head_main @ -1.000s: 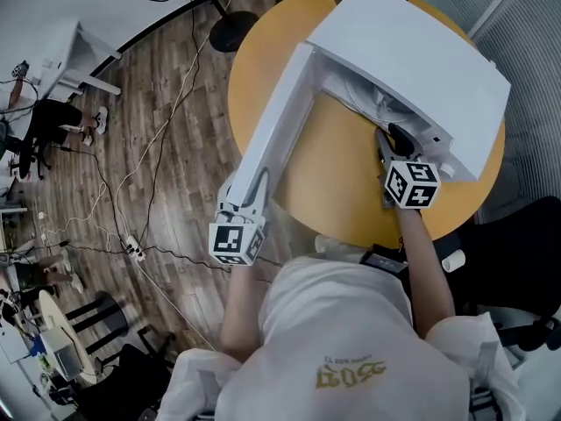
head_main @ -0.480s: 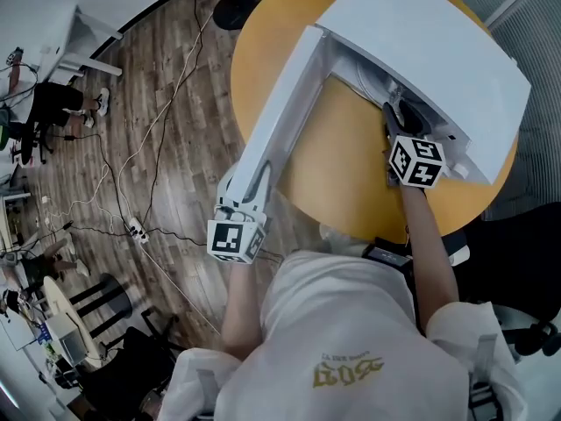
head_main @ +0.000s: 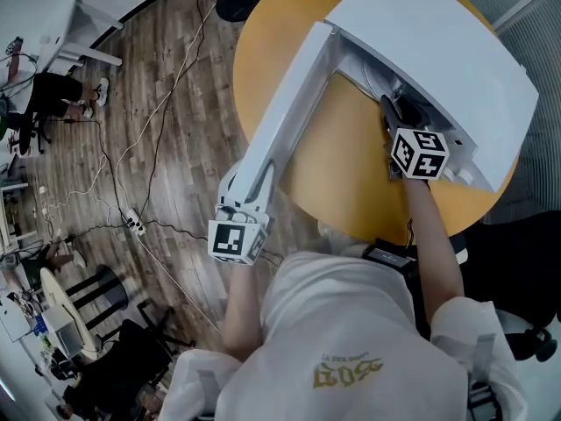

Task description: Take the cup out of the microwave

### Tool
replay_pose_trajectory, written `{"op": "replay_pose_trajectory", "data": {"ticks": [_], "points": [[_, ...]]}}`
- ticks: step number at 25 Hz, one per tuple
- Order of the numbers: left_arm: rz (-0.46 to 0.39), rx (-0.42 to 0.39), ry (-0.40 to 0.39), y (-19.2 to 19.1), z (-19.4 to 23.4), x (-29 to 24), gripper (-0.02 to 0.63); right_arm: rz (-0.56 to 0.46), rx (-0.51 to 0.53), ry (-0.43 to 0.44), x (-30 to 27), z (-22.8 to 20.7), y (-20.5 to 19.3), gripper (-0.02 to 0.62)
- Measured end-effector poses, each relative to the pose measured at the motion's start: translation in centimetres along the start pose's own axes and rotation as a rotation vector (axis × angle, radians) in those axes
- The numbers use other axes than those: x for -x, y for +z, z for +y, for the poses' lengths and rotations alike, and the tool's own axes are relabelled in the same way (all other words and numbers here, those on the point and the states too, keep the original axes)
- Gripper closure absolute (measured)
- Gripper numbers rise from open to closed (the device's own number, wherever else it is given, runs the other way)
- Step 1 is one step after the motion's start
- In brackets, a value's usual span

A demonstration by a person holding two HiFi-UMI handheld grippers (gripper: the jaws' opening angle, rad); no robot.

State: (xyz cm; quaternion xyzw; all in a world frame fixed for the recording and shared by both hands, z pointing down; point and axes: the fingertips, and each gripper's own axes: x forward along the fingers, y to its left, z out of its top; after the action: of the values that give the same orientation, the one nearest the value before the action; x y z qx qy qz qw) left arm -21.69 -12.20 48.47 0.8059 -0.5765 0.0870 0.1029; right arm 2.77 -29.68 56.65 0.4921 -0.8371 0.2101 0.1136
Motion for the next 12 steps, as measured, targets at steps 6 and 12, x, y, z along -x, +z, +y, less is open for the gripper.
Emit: {"op": "replay_pose_trajectory", "data": {"ticks": [6, 12], "points": [[0.0, 0.002, -0.003, 0.2, 0.2, 0.1, 0.44, 0.004, 0.0, 0.009, -1.4, 0.1, 0.6, 0.465], [0.002, -0.001, -0.003, 0.1, 0.2, 0.1, 0.44, 0.013, -0.006, 0.04, -2.3, 0.2, 0.3, 0.476]]}}
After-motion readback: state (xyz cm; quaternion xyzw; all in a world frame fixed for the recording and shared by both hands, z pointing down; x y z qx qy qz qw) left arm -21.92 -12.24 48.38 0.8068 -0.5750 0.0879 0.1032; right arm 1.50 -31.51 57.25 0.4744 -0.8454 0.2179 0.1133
